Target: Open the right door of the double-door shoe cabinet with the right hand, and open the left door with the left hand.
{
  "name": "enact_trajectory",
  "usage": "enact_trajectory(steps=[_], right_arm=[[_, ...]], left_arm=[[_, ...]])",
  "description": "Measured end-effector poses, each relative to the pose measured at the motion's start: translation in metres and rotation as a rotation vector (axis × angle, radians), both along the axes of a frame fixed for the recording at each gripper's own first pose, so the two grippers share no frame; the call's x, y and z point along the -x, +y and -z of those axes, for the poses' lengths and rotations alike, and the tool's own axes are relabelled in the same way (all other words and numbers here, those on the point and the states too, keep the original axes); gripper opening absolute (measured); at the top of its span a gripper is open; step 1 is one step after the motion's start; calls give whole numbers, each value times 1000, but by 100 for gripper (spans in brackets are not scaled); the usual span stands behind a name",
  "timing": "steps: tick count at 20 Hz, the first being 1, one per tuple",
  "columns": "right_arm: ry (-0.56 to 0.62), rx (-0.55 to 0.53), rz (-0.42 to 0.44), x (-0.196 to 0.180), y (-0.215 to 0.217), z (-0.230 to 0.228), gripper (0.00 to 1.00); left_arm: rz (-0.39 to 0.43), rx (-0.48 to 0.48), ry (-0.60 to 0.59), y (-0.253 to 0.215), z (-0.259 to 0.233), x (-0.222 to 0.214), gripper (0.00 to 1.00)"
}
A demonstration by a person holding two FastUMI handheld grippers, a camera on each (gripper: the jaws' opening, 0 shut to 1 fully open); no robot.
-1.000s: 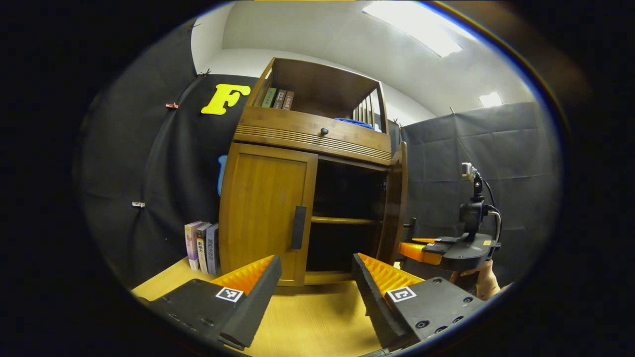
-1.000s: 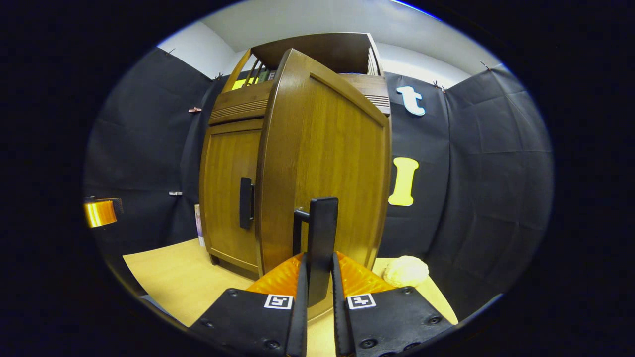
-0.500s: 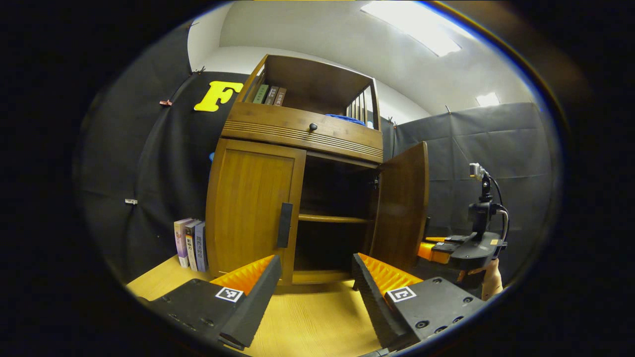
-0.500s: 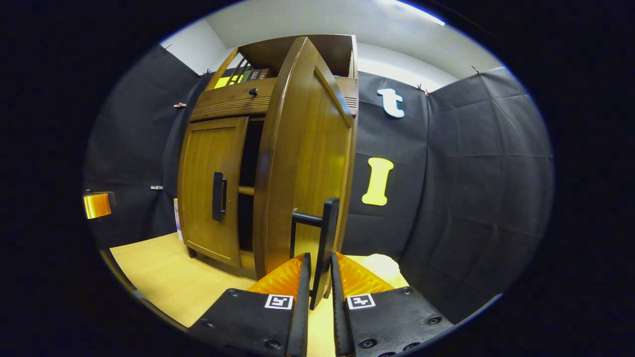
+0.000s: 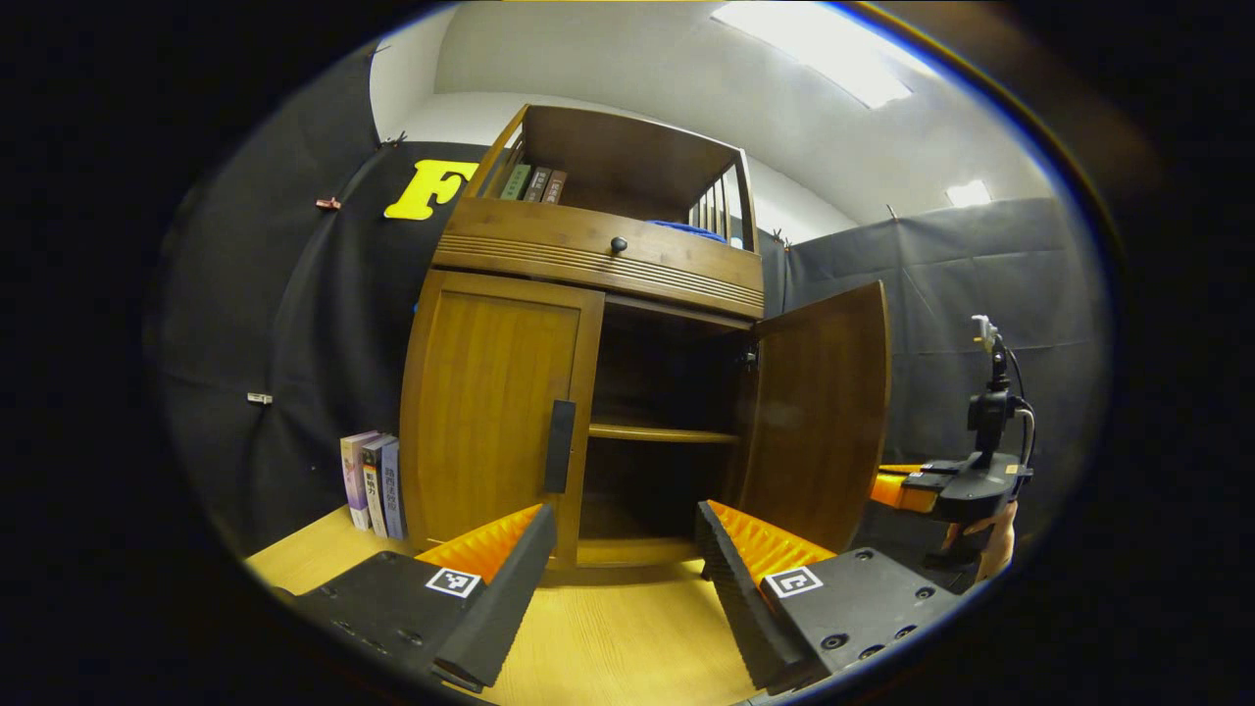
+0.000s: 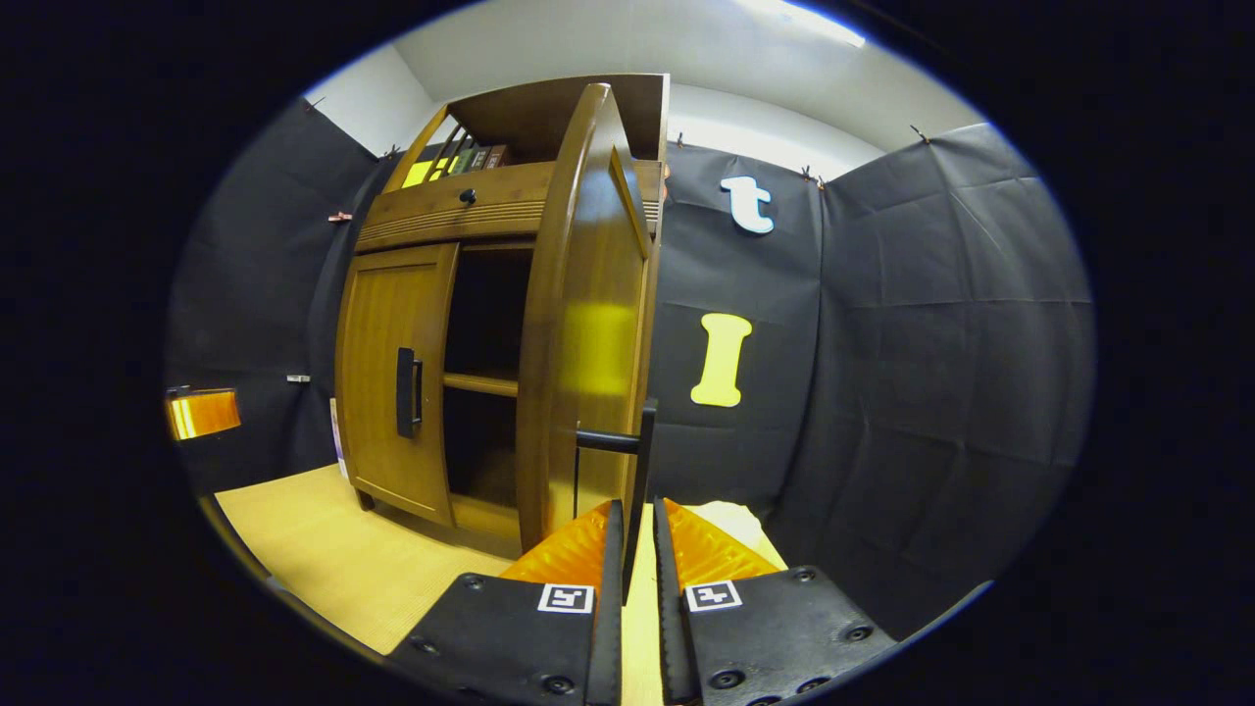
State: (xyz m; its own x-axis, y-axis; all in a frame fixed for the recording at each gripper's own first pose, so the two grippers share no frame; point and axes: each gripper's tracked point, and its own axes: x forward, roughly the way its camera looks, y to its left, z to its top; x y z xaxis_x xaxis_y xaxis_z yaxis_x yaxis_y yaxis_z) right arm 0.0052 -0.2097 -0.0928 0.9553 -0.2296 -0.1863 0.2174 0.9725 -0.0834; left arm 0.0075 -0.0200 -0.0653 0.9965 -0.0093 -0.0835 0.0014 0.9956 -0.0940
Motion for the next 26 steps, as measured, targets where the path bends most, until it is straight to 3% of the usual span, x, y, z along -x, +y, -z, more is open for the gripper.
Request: enact_trajectory(steps=[11,14,19,22,24,26], right_arm=[[-29,9,103,26,-45,-13,19],[-36,-28,88,30,-41,-13,19],[-51,11,71,38,-39,-17,21],[-64,18,83,55,-39,-20,51],[-72,16,81,65,-36,-22,72],[-84,24,88,75,-36,-27,94]], left_arm=[[37,-6,-4,-19,1,-13,89],[29,-11,-7,-18,1,-17,89],[-33,-64,-37,-2,-6,-36,89],[-80,-110,-15,15,6,-64,90],[-99,-108,-10,24,13,-85,86],[-113,-90,-16,32,20,-110,89]])
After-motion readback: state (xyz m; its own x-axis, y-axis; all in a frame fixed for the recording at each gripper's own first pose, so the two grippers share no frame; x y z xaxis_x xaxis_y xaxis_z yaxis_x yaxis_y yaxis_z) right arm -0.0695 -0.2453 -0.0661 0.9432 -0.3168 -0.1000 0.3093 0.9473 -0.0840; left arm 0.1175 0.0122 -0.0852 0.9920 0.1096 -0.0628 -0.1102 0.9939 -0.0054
